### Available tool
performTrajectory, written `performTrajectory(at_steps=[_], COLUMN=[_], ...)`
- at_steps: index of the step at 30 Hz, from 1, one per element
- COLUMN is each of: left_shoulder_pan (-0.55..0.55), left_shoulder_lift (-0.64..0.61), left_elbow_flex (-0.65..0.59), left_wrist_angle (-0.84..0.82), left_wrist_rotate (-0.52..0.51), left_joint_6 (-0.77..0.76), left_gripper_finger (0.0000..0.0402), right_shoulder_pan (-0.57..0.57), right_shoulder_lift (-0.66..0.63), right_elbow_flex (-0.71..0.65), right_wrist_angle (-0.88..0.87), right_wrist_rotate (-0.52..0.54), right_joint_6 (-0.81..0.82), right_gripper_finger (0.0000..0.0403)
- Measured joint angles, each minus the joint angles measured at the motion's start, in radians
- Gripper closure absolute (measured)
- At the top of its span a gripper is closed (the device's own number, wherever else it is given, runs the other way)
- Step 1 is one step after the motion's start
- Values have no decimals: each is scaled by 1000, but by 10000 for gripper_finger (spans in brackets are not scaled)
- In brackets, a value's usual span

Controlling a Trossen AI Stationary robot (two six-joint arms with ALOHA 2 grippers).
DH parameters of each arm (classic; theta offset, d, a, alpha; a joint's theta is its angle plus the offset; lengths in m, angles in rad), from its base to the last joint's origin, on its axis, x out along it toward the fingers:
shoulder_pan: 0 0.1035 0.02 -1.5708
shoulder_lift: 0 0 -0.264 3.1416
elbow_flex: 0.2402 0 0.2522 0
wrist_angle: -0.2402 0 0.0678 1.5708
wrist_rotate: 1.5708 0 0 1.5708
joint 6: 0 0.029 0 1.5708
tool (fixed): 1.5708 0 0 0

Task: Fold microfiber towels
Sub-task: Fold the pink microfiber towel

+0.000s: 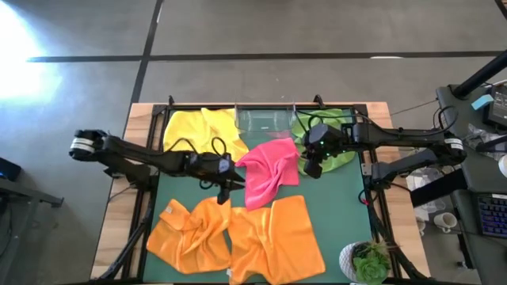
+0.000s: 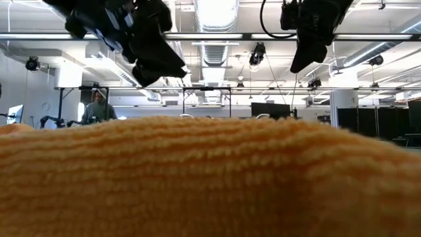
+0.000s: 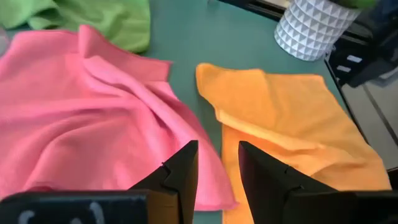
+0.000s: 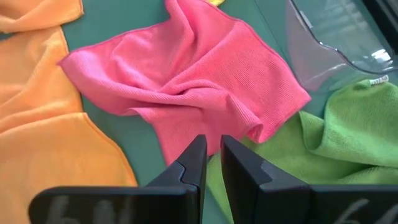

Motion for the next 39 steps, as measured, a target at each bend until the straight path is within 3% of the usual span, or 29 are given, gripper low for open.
performTrajectory(at_steps=[14,22,30,34,39], left_shoulder_pan=[-135,-192,-218,-218,-216], left_shoulder_lift=[249,312,315,315,336], left_elbow_flex=[119,171,270,270,269], left_wrist_angle=[-44,-59,-350,-380,-368], left_wrist_rotate=[1,-9,-153,-238,-244], left_joint_6=[131,251,505,635,647], left_gripper_finger=[302,302,302,302,302], right_shoulder_pan=[0,0,0,0,0], right_shoulder_lift=[5,5,5,5,5], right_elbow_flex=[0,-1,-7,-17,-31], right_wrist_angle=[-6,-10,-36,-35,-35], right_wrist_rotate=[0,0,0,0,0], right_joint_6=[-64,-95,-95,-95,-77], right_gripper_finger=[365,365,365,365,364])
